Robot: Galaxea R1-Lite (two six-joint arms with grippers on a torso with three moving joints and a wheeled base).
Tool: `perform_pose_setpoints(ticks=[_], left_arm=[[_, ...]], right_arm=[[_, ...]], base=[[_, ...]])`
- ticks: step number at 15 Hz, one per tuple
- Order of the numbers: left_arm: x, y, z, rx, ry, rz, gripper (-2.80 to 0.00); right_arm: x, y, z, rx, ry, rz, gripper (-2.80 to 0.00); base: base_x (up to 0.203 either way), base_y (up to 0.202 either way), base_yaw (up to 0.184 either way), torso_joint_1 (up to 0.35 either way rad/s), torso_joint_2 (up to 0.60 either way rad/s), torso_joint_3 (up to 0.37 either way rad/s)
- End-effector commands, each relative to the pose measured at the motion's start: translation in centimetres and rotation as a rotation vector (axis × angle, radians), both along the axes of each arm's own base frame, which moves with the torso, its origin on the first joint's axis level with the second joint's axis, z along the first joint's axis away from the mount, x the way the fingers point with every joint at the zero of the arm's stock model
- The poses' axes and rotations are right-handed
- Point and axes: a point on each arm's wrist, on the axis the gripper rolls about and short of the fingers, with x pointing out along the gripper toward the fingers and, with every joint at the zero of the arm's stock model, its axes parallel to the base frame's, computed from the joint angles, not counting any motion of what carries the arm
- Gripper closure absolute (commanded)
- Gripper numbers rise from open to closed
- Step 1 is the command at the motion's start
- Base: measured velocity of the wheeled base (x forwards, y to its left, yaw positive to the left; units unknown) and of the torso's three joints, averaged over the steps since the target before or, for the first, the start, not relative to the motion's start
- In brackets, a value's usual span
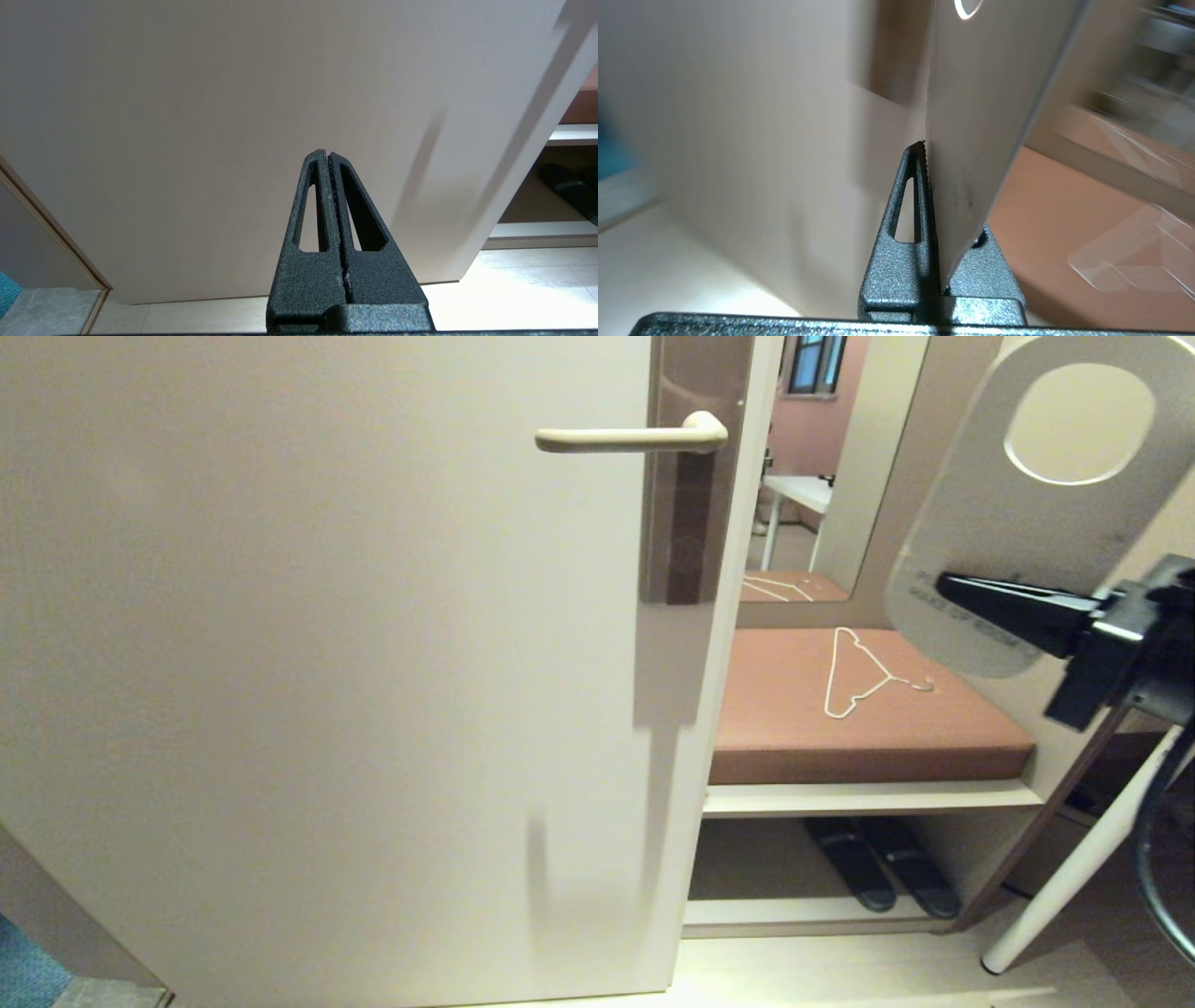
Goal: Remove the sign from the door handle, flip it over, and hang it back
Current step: Hand it to the other hand
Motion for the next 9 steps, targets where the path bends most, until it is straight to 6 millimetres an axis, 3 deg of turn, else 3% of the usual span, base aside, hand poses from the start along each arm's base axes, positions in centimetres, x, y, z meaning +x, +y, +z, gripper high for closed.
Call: perform_pose_setpoints(ticks=[1, 4, 9], left_arm=[[0.0, 0.0, 0.0, -0.001, 0.0, 0.001, 0.0], [0.0, 0.0, 0.0, -0.001, 0.0, 0.001, 0.0], [0.0, 0.0, 0.0, -0.001, 0.0, 0.001, 0.0]], right_arm=[[-3.7, -3.2, 0.0, 0.023, -0.07, -0.114, 0.0], [-8.1, -6.1, -3.0, 0.028, -0.068, -0.294, 0.0], [-14.7, -6.9, -8.6, 0.064, -0.022, -0.39, 0.0]], base=[[0.0, 0.0, 0.0, 0.0, 0.0, 0.0], [0.0, 0.0, 0.0, 0.0, 0.0, 0.0], [0.0, 0.0, 0.0, 0.0, 0.0, 0.0]])
